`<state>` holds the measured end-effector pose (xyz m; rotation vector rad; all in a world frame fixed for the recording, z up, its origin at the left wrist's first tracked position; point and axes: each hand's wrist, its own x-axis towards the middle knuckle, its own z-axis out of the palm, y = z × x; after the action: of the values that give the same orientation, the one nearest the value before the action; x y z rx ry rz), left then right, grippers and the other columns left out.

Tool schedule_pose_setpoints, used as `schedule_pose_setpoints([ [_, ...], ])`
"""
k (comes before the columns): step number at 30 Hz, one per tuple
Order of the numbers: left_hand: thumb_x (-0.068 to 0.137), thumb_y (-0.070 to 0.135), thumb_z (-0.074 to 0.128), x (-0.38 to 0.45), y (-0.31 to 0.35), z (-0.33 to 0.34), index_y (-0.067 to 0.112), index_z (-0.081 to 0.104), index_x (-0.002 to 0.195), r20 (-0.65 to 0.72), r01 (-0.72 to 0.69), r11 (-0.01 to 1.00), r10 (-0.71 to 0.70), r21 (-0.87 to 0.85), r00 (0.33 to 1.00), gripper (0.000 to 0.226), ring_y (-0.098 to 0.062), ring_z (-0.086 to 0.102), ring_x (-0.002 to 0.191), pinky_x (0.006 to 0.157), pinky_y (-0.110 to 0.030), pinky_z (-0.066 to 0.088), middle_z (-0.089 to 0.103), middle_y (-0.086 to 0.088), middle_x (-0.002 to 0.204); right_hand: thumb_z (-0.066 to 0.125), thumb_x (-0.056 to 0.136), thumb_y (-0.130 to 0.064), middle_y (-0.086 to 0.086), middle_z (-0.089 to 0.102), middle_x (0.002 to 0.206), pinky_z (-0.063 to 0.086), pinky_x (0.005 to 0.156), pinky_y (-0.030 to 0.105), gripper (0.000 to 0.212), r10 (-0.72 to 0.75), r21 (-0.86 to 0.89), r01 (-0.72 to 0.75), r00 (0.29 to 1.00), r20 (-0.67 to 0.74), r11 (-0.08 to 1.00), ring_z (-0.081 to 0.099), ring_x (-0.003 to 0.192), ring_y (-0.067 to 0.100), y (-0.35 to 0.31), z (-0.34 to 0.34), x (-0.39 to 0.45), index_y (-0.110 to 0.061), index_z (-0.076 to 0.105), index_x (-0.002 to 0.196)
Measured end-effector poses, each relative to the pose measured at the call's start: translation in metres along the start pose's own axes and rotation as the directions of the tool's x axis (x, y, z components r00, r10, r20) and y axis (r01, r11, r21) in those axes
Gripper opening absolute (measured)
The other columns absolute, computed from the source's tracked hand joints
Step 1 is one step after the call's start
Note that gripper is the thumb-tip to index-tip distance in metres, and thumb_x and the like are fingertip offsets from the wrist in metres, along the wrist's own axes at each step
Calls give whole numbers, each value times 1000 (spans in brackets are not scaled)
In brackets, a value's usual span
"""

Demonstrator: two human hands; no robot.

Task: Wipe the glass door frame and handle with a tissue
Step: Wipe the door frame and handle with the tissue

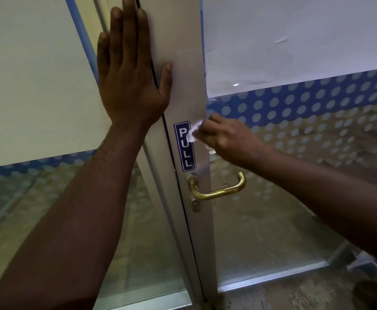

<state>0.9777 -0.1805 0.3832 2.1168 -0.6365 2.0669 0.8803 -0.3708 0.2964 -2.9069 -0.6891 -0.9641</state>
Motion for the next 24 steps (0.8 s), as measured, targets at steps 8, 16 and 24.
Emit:
schedule_pose_setpoints([
  [8, 108, 52, 32, 0, 0, -1, 2, 31, 154, 18, 3, 1000, -3, -8, 1000, 68, -35, 27, 149, 124, -42, 13, 31, -20, 160, 41, 102, -30, 2, 53, 110, 36, 70, 20, 23, -47, -9, 51, 964, 261, 999, 51, 83, 10, -12, 29, -35, -17, 50, 119],
  [16, 107, 54, 32, 0, 1, -1, 2, 31, 154, 29, 11, 1000, -10, -10, 1000, 70, -35, 28, 149, 124, -43, 16, 32, -20, 160, 49, 100, -26, 1, 51, 114, 44, 74, 22, 24, -81, -44, 100, 947, 311, 994, 50, 89, 9, -20, 30, -31, -15, 54, 121],
  [24, 107, 53, 32, 1, 0, 1, 2, 34, 153, 7, 4, 1000, -4, -3, 1000, 68, -35, 31, 148, 123, -44, 18, 35, -20, 158, 29, 99, -36, 1, 51, 114, 41, 73, 23, 39, -34, 27, 29, 981, 190, 999, 50, 89, 10, -20, 27, -16, -18, 50, 126],
])
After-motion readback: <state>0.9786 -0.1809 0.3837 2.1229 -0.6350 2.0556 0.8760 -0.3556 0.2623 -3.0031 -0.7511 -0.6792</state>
